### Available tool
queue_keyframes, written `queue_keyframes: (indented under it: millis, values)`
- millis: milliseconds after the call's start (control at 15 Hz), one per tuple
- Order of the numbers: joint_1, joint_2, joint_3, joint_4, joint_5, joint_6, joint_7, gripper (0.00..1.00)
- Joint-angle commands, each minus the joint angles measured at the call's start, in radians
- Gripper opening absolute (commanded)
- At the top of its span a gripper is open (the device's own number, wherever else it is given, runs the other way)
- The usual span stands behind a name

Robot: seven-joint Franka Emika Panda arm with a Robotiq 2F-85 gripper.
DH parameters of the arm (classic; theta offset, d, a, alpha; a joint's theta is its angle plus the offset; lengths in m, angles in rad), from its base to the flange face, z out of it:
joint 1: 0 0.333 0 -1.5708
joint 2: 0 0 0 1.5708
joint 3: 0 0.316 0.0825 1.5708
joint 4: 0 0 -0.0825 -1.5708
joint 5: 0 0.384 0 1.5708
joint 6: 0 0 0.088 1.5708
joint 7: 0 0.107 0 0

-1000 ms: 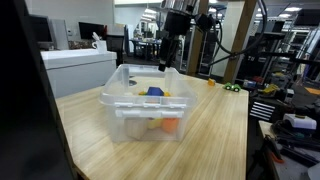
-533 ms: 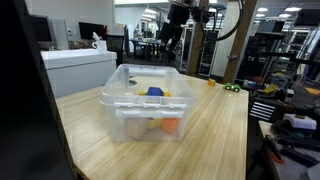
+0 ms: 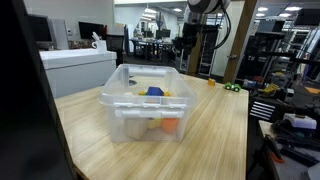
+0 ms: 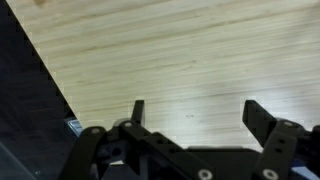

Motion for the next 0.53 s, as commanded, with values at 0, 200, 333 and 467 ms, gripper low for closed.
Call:
queue_keyframes:
  millis: [0, 200, 333, 467]
  values:
    - [-0.045, 0.104, -0.046, 0.089, -0.063, -0.040, 0.103, 1.00]
    - [-0.058, 0.097, -0.084, 0.055, -0.119, -0.081, 0.144, 1.00]
    - [-0.066, 0.096, -0.107, 0.044, -0.152, -0.103, 0.174, 1.00]
    - [-0.075, 0.093, -0.128, 0.036, -0.180, -0.115, 0.203, 1.00]
